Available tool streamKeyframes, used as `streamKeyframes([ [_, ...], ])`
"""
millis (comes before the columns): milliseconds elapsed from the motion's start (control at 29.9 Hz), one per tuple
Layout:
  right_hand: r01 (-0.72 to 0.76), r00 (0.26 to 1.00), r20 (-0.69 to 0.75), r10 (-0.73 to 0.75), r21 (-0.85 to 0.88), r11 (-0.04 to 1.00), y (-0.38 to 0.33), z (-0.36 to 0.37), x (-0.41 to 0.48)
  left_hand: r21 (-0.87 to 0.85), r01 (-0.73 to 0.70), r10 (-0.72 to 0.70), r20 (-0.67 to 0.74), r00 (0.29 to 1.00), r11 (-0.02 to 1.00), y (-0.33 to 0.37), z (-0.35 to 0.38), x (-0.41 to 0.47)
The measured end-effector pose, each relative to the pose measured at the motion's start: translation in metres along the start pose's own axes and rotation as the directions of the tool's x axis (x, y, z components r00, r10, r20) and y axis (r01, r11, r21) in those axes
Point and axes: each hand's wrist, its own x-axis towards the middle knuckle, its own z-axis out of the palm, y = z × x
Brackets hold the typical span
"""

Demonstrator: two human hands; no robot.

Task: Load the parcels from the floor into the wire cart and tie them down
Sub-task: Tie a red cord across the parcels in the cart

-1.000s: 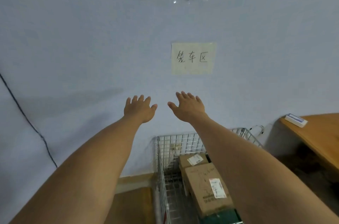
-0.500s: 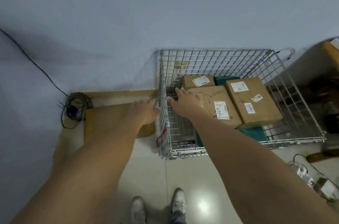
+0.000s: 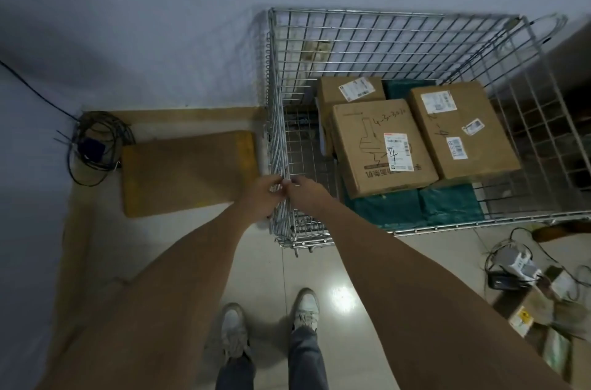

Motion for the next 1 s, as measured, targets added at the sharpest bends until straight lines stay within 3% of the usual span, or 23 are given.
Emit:
streamKeyframes([
  [134,0.066,0.998,-0.025,-0.065,0.026,0.997,-0.001,-0.002,0.002,-0.044,-0.035,0.036,0.015,0.999,0.998,0.000,-0.012,0.001],
  [334,0.019,1.000,-0.011,-0.021,-0.109,0.994,-0.009,-0.013,0.001,0.083,-0.108,0.105,0.038,0.994,0.991,0.008,-0.017,-0.009],
  [534,-0.086,0.994,-0.068,0.081,-0.077,0.993,-0.018,-0.015,0.000,0.034,-0.100,0.098,0.050,0.994,0.994,0.003,-0.012,-0.010],
  [768,-0.198,0.976,-0.057,0.211,0.178,0.964,-0.014,-0.011,-0.002,0.043,-0.114,0.113,0.007,0.994,0.993,0.004,-0.008,-0.014],
  [902,-0.209,0.970,-0.010,0.244,0.482,0.851,0.007,-0.006,-0.009,0.006,-0.160,0.160,0.040,0.986,0.987,0.005,-0.004,-0.021],
  [1002,-0.183,0.973,-0.007,0.232,0.593,0.784,0.017,0.004,-0.006,0.013,-0.219,0.219,0.016,0.976,0.976,0.001,0.000,-0.021],
])
